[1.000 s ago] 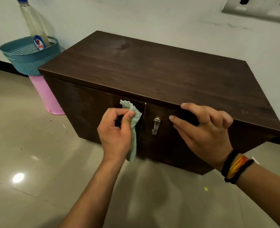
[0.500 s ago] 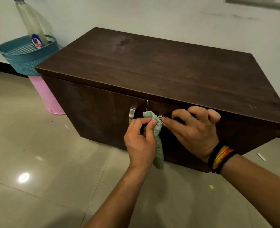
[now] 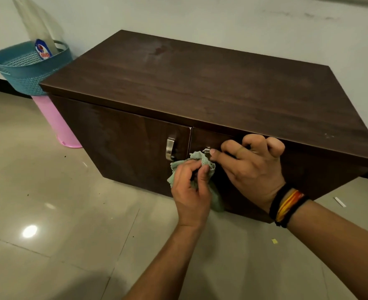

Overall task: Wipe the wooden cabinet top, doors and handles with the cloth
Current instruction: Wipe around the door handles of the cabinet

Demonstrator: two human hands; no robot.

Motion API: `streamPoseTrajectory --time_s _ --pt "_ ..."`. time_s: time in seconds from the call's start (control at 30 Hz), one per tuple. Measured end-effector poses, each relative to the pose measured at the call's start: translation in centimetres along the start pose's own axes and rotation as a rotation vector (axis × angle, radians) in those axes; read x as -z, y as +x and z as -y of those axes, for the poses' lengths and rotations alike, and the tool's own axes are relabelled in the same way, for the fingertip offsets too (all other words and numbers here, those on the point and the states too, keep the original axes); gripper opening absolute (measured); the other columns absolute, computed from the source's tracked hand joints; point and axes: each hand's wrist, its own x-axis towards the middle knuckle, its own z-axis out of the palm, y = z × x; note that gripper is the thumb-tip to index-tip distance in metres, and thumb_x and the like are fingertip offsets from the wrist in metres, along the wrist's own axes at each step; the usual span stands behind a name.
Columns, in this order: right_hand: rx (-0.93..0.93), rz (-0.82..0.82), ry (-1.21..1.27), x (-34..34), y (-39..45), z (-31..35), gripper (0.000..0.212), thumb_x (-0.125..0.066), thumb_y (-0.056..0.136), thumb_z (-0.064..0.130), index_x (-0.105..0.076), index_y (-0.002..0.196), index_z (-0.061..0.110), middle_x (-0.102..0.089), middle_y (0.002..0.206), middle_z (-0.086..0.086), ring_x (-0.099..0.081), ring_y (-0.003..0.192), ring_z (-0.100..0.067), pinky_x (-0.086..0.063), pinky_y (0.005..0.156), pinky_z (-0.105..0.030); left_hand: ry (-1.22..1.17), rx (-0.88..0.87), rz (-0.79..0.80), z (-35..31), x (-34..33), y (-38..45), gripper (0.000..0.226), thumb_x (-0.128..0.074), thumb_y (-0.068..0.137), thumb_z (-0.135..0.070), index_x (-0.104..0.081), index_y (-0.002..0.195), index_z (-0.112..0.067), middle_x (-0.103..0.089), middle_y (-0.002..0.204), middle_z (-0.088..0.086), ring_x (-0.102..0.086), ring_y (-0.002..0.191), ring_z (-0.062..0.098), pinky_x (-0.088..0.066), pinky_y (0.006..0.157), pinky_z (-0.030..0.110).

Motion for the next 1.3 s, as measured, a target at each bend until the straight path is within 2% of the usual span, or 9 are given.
streamPoseTrajectory --time_s 0.2,0.4,0.5,0.73,0.93,1.07,1.13,1.2,1.3 --pt "0.107 0.022 -0.118 0.5 0.5 0.1 0.007 -0.069 0.094 0.029 -0.075 0.091 0.026 -0.068 0.088 0.011 -0.042 0.093 -0.022 -0.024 0.078 -0.040 0.009 -0.019 0.020 0.6 0.3 0.2 0.004 -0.065 0.093 -0.007 -0.068 0.091 -0.006 -0.063 0.094 -0.006 -0.063 0.090 0.017 -0.055 0.080 0.037" --pt "0.250 0.045 -0.138 0.6 0.8 -0.3 0.006 -0.070 0.087 0.017 -0.072 0.089 0.023 -0.068 0.091 0.009 -0.042 0.095 -0.022 -0.024 0.078 -0.039 -0.009 0.113 -0.025 -2.2 -0.1 1.9 0.007 -0.066 0.092 -0.008 -0.068 0.087 -0.013 -0.065 0.084 -0.002 -0.060 0.079 0.002 -0.046 0.070 0.011" --pt "0.262 0.033 -0.143 0.4 0.8 -0.3 0.007 -0.073 0.083 0.016 -0.071 0.086 0.022 -0.067 0.089 0.009 -0.043 0.094 -0.022 -0.025 0.078 -0.039 -0.012 0.143 -0.030 -2.7 -0.2 2.2 0.008 -0.068 0.091 -0.007 -0.069 0.085 -0.012 -0.066 0.083 0.001 -0.060 0.078 -0.002 -0.044 0.067 0.006" --pt "0.267 0.040 -0.135 0.5 1.0 -0.1 0.007 -0.069 0.085 0.015 -0.071 0.086 0.022 -0.066 0.088 0.009 -0.043 0.094 -0.022 -0.026 0.080 -0.040 -0.050 0.019 -0.042 0.0 -0.5 0.5 0.006 -0.066 0.091 -0.001 -0.066 0.085 -0.003 -0.063 0.091 0.002 -0.063 0.088 0.016 -0.052 0.080 0.025" --pt "0.270 0.039 -0.138 0.3 1.1 0.0 0.007 -0.072 0.083 0.016 -0.071 0.084 0.022 -0.065 0.086 0.009 -0.044 0.093 -0.022 -0.026 0.080 -0.041 -0.065 0.042 -0.019 0.0 -0.1 0.6 0.009 -0.065 0.091 -0.001 -0.067 0.085 -0.008 -0.063 0.088 -0.004 -0.062 0.085 0.012 -0.052 0.077 0.024" --pt "0.253 0.044 -0.102 0.4 1.2 0.0 0.011 -0.064 0.087 0.012 -0.072 0.087 0.019 -0.066 0.085 0.006 -0.044 0.094 -0.023 -0.026 0.078 -0.040 -0.024 0.160 -0.063 -2.4 -0.7 2.9 0.021 -0.068 0.092 -0.012 -0.060 0.074 -0.020 -0.060 0.074 -0.002 -0.057 0.068 0.007 -0.043 0.063 0.012" --pt "0.252 0.035 -0.094 0.4 1.2 0.1 0.011 -0.064 0.088 0.011 -0.071 0.085 0.019 -0.066 0.085 0.006 -0.044 0.094 -0.023 -0.026 0.078 -0.040 -0.033 0.130 -0.059 -2.3 -0.6 2.7 0.017 -0.068 0.092 -0.012 -0.062 0.079 -0.021 -0.064 0.078 -0.001 -0.060 0.073 0.005 -0.044 0.067 0.010" --pt "0.259 0.033 -0.105 0.4 1.3 0.0 0.009 -0.067 0.086 0.012 -0.072 0.084 0.020 -0.067 0.086 0.007 -0.044 0.094 -0.023 -0.026 0.079 -0.040 -0.093 0.087 -0.024 -1.3 -0.2 1.8 0.008 -0.066 0.093 -0.015 -0.067 0.086 -0.017 -0.067 0.085 0.000 -0.064 0.081 0.008 -0.051 0.073 0.019" --pt "0.277 0.038 -0.110 0.3 1.3 -0.1 0.007 -0.071 0.084 0.014 -0.072 0.085 0.020 -0.067 0.088 0.008 -0.045 0.095 -0.022 -0.026 0.079 -0.040 -0.098 0.038 -0.035 0.4 -0.3 0.5 0.014 -0.063 0.093 -0.017 -0.068 0.086 -0.006 -0.066 0.089 0.000 -0.065 0.085 0.019 -0.056 0.075 0.038"
